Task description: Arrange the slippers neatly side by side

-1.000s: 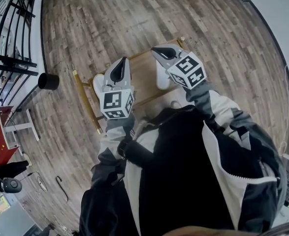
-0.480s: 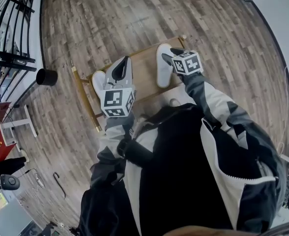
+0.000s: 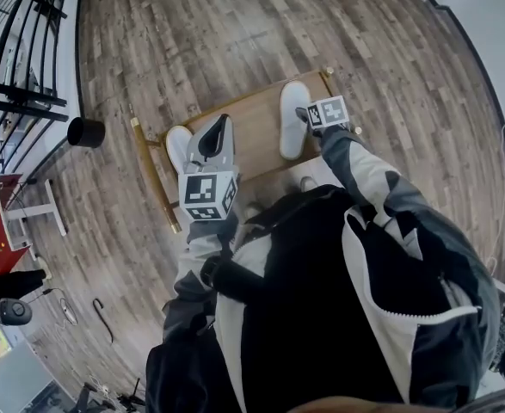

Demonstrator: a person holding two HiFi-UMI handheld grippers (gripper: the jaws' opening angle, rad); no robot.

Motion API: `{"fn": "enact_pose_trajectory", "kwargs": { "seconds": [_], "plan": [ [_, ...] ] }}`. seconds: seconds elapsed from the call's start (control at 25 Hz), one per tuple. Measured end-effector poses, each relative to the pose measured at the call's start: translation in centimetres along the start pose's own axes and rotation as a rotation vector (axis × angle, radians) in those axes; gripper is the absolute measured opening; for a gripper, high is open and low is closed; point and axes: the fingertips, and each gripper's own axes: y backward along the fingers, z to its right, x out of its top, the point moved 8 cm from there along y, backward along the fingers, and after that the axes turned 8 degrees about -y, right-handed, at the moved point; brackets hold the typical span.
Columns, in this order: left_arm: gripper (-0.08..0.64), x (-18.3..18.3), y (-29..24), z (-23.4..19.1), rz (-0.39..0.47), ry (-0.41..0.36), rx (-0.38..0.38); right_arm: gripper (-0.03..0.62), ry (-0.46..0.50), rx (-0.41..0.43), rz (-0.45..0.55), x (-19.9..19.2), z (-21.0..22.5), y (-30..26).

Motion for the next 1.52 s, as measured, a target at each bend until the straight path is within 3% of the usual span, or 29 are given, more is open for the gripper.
{"fn": "enact_pose_trajectory", "kwargs": {
  "seconds": [0.32, 0.68, 0.72, 0.76, 0.8, 1.2, 1.36, 1.52],
  "plan": [
    [0.012, 0.0, 0.1, 0.3, 0.005, 0.019, 0.007, 0.260, -0.087, 0.020, -0.109, -0.8, 1.5, -3.0],
    [0.012, -0.5, 0.8, -0.7, 0.002, 0.056, 0.057, 0.259, -0.079, 0.018, -0.170, -1.2, 1.8, -4.4],
    [0.012, -0.5, 0.9, -0.8, 0.004, 0.057, 0.061, 0.229, -0.070, 0.016, -0.178, -1.1, 1.8, -4.5],
    [0.012, -0.6, 1.0, -0.9, 0.005, 0.058, 0.064, 0.100, -0.061, 0.014, -0.183, -1.1, 1.7, -4.5],
    [0.012, -0.6, 1.1, -1.0, 0.005, 0.059, 0.067, 0.028, -0.054, 0.012, -0.182, -1.0, 1.6, -4.6],
    [0.012, -0.8, 1.5, -1.2, 0.005, 0.069, 0.078, 0.025, -0.053, 0.033, -0.135, -0.3, 1.1, -3.6],
    [0.012, -1.0, 1.4, -1.4, 0.010, 0.083, 0.073, 0.025, -0.026, 0.090, -0.054, 1.1, -1.2, -1.4],
    [0.012, -0.7, 1.1, -1.2, 0.024, 0.085, 0.065, 0.026, 0.065, 0.174, 0.038, 2.4, -4.6, 1.9]
  ]
}}
